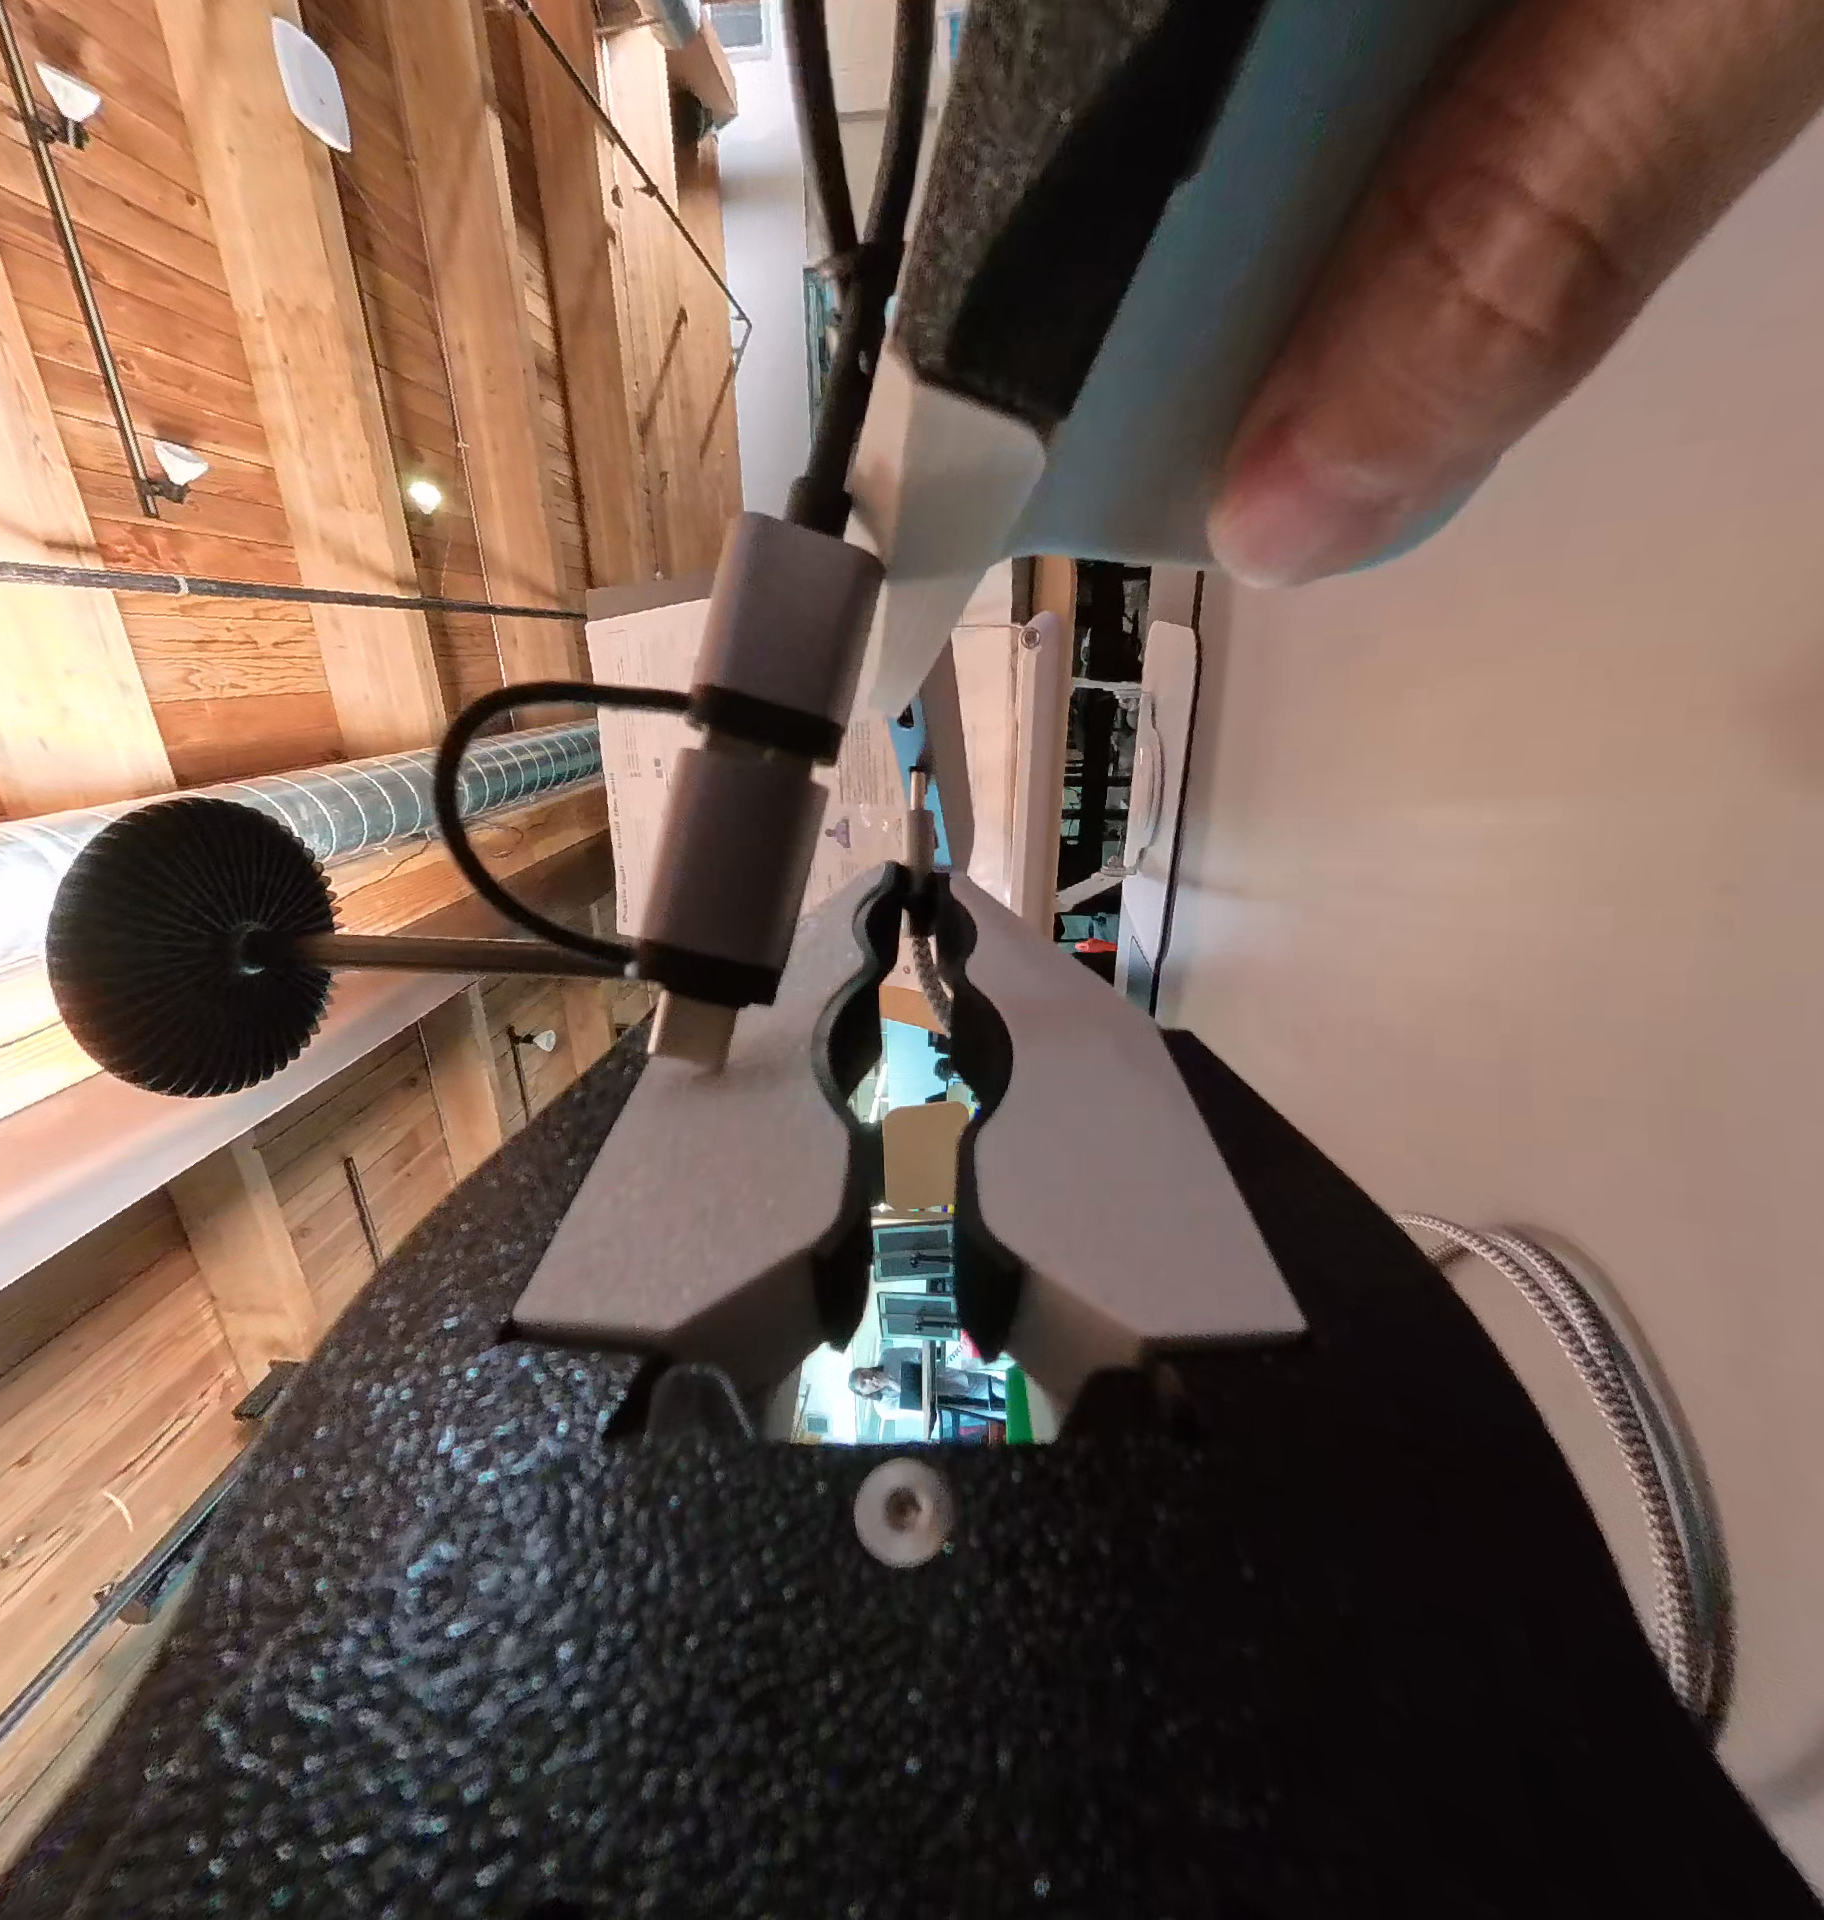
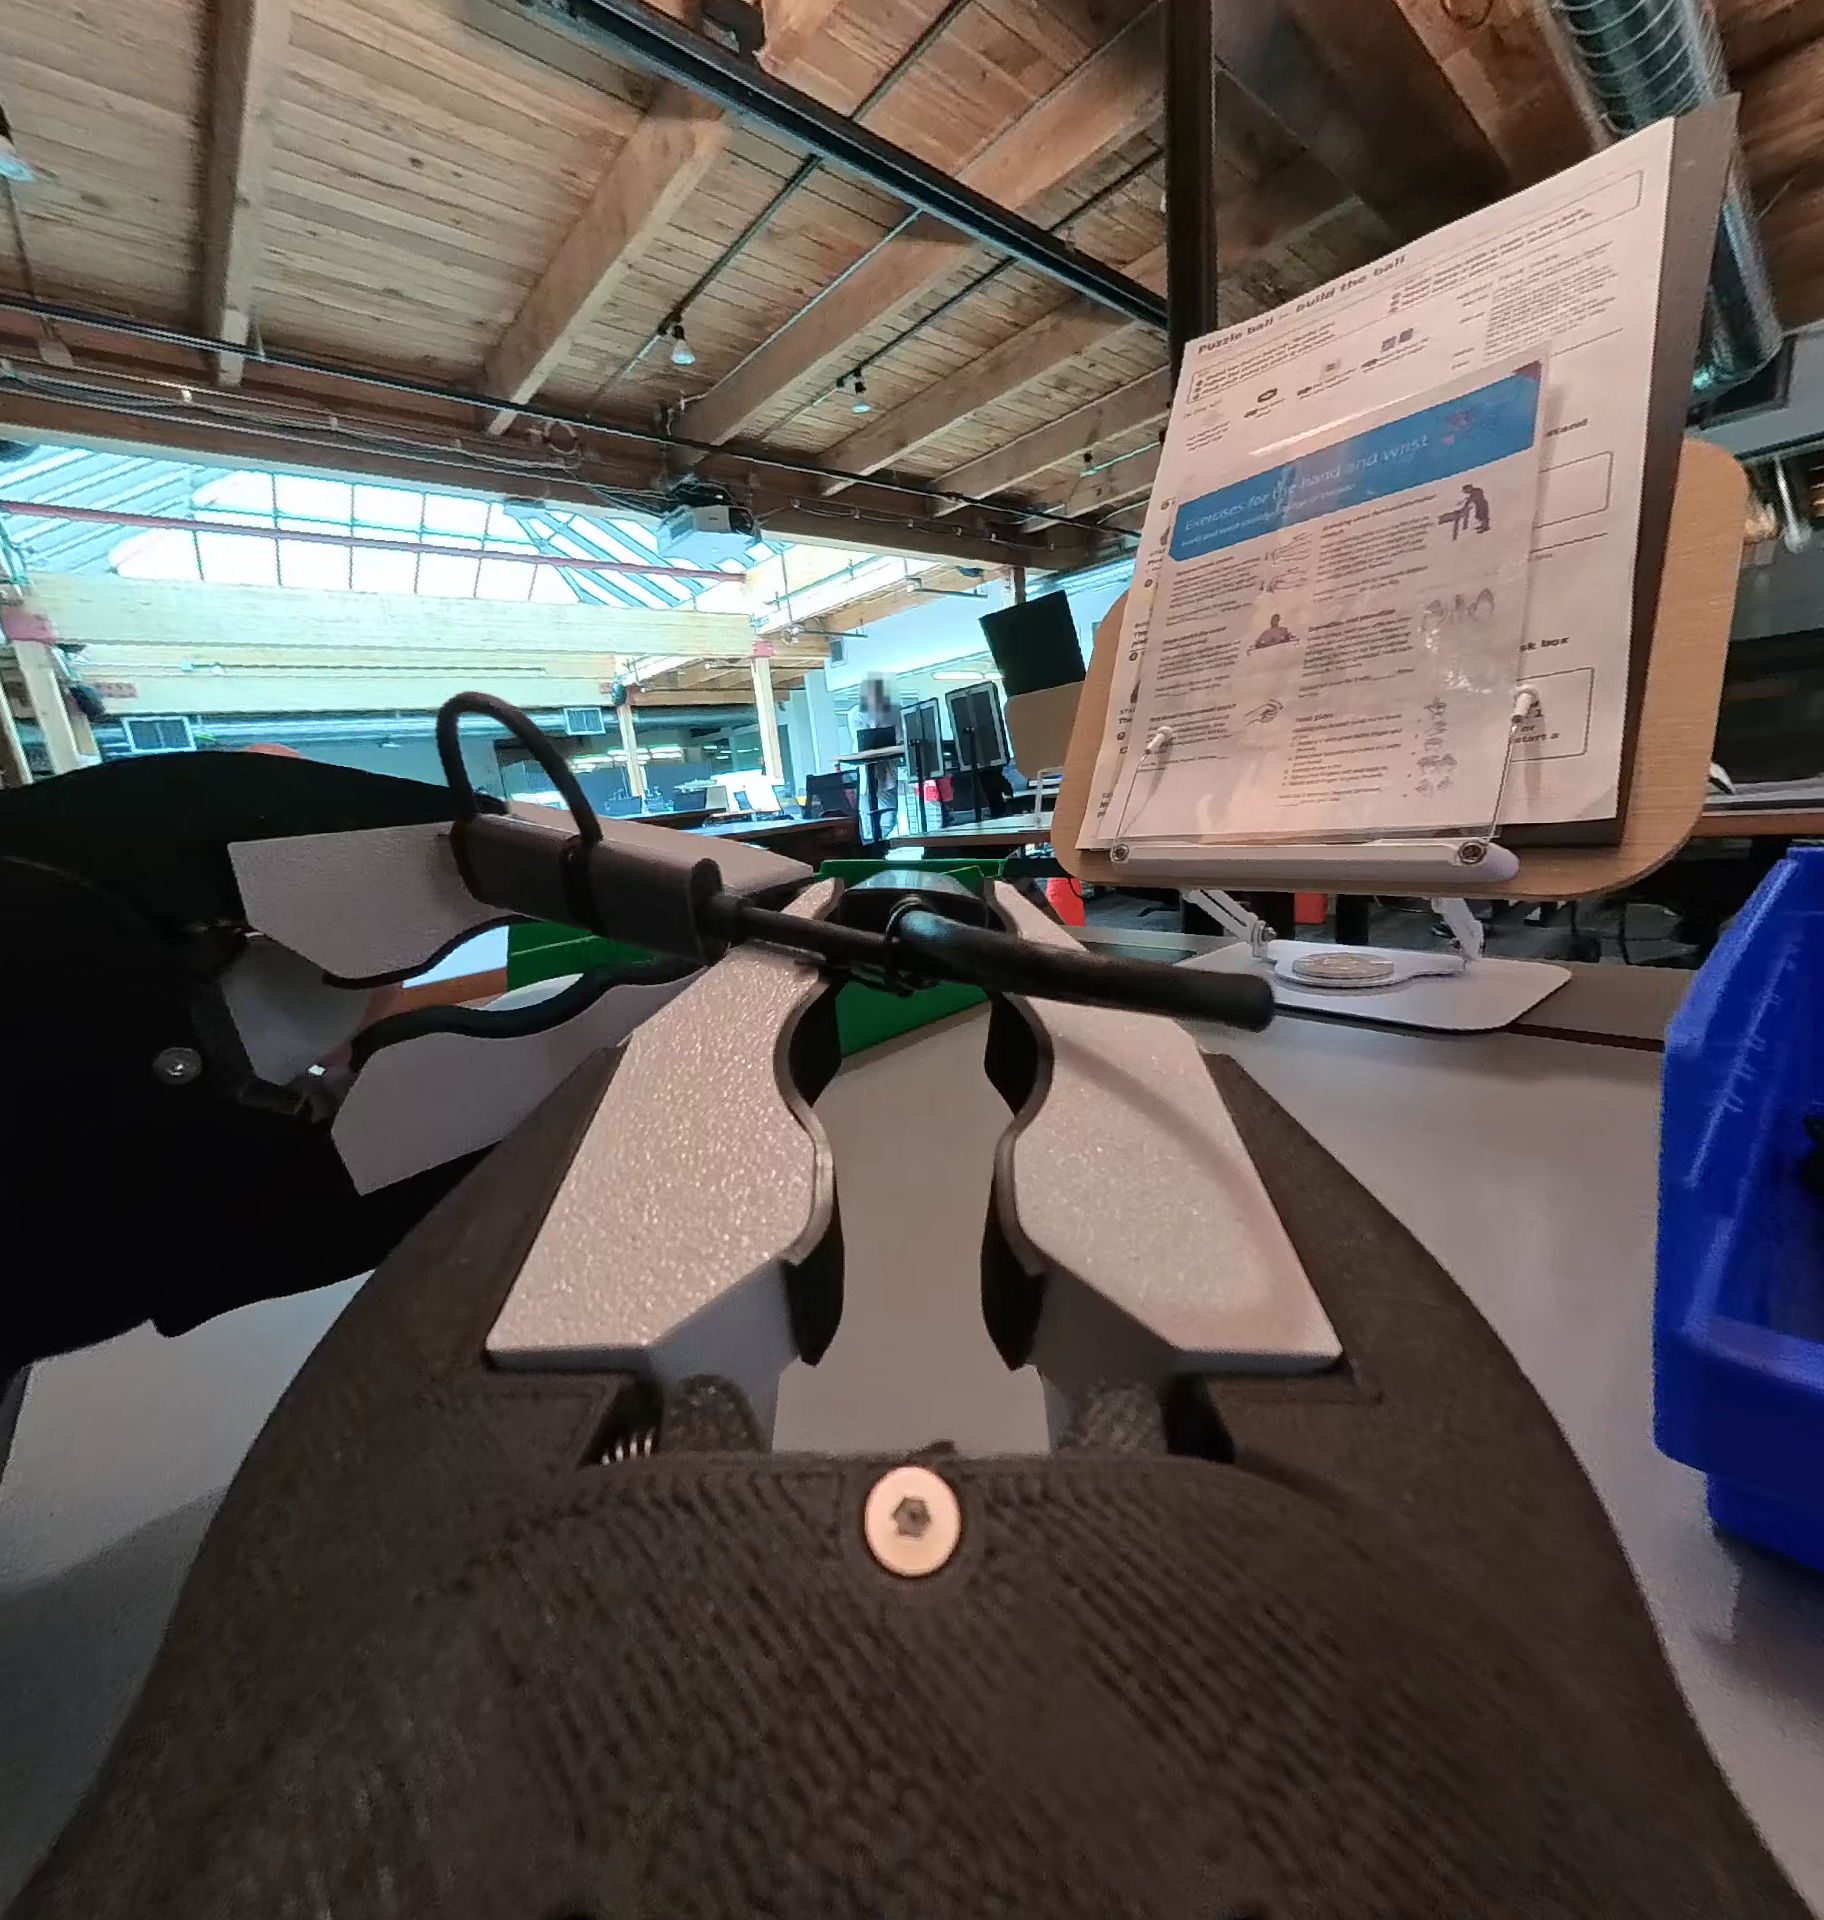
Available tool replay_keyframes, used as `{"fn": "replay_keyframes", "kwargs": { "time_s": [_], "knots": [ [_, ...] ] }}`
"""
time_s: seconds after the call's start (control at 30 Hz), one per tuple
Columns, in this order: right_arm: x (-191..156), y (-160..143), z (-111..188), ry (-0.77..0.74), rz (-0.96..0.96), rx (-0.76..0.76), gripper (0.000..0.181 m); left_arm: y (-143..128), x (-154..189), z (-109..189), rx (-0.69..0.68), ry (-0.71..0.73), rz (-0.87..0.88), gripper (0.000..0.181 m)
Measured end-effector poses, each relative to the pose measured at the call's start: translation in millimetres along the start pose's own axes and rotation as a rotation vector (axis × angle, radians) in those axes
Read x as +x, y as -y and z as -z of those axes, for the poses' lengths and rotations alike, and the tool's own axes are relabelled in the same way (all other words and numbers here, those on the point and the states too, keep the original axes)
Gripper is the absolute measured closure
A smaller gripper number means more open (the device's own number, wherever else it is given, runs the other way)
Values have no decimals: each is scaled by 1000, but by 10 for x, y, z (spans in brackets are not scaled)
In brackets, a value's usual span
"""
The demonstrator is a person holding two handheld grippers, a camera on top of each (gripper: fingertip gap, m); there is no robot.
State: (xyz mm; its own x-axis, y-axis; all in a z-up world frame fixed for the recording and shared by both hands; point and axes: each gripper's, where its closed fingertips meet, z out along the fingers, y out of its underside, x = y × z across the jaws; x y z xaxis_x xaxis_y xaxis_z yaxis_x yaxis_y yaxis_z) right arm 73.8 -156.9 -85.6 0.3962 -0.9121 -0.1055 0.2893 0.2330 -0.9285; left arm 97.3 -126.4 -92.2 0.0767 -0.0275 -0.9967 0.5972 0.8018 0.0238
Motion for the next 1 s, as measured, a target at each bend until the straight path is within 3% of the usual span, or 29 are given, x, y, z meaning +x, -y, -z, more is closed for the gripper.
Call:
{"fn": "replay_keyframes", "kwargs": {
  "time_s": [0.27,0.4,0.47,0.57,0.63,0.7,0.77,0.9,1.0],
  "knots": [
    [33,8,6,-16,-9,6,159,3,6,-2,36,-10,13,179],
    [144,61,53,-43,-68,47,159,-53,99,37,99,-161,288,179],
    [195,80,74,-50,-108,65,159,-66,199,86,144,-339,527,178],
    [233,99,92,-61,-120,79,159,13,250,237,230,-742,1088,178],
    [245,98,94,-67,-122,80,160,112,268,456,283,-1133,1370,178],
    [252,98,94,-68,-125,81,159,121,410,641,237,-1498,1495,178],
    [255,97,96,-71,-122,80,160,2,643,547,166,-1497,1507,178],
    [253,97,96,-72,-119,79,160,-233,1144,395,53,-1271,1213,170],
    [246,98,95,-68,-117,78,159,-266,1308,414,5,-1162,1020,162]
  ]
}}
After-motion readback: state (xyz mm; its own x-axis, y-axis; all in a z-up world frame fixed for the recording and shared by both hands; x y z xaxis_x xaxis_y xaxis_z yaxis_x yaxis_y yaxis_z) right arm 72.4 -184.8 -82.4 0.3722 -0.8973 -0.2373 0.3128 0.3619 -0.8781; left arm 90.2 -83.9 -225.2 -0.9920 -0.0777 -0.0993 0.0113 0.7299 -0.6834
